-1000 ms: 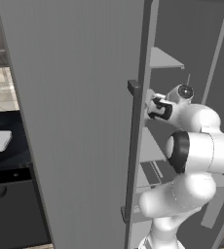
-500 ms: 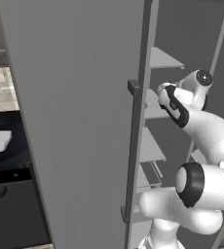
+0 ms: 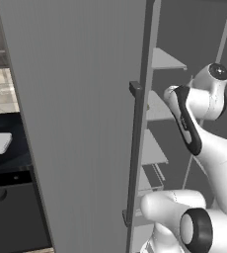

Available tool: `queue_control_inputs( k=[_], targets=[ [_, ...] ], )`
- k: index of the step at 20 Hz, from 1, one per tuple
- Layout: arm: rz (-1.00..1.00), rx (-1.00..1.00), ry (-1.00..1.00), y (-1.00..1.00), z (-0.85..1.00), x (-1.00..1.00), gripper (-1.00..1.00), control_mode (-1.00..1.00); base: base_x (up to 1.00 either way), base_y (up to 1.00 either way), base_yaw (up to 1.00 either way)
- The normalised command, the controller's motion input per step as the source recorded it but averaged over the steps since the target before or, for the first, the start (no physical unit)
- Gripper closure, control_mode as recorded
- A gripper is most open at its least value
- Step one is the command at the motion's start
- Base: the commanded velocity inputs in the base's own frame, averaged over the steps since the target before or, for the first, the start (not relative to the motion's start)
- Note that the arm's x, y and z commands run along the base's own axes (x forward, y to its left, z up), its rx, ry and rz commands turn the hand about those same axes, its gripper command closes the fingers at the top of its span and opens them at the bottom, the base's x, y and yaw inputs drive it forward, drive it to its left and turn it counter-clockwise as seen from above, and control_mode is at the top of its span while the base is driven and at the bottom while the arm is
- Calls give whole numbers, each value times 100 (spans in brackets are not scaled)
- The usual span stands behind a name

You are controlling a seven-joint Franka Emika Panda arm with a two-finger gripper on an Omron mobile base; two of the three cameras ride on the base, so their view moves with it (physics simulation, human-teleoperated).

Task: Take the garlic and eggplant out of the freezer and place them in the tupperware container on the counter. Then put the tupperware containing the vegetables back in the freezer.

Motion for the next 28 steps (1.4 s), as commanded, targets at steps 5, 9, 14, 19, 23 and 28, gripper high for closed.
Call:
queue_control_inputs(
  k=[5, 9, 14, 19, 23, 28],
  targets=[
    [1, 0, 13, 42, 0, -90, 100, -100, 0, 0, 0],
    [9, 0, 9, 41, 0, -75, 100, -100, 0, 0, 0],
    [14, 0, 2, 35, 0, -57, 100, -100, 0, 0, 0],
    [15, 0, 0, 17, 0, -42, 100, -100, 0, 0, 0],
    [18, 0, 0, 5, 0, -16, 100, -100, 0, 0, 0],
    [13, 0, 0, 4, 0, -26, 100, -100, 0, 0, 0]
  ],
)
